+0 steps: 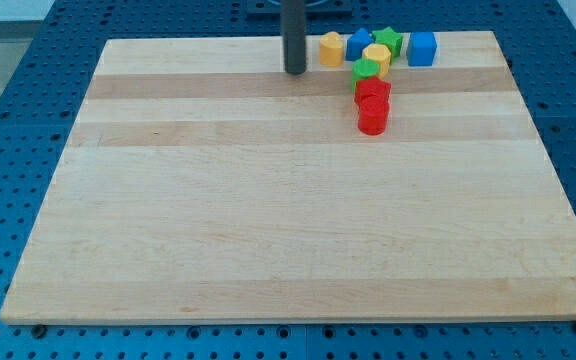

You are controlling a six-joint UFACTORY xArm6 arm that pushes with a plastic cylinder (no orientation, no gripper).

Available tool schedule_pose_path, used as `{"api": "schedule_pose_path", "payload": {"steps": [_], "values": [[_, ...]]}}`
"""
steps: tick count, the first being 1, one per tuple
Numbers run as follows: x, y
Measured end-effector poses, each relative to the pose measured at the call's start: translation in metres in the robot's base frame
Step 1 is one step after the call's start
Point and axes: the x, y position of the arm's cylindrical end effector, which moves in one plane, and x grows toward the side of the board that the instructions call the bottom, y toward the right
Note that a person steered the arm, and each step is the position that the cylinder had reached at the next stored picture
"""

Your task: Nudge the green circle a bit to the right side

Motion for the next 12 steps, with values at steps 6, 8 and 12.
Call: {"api": "schedule_pose_path", "payload": {"steps": [6, 8, 12], "values": [[0.038, 0.037], [0.034, 0.038], [0.037, 0.051]]}}
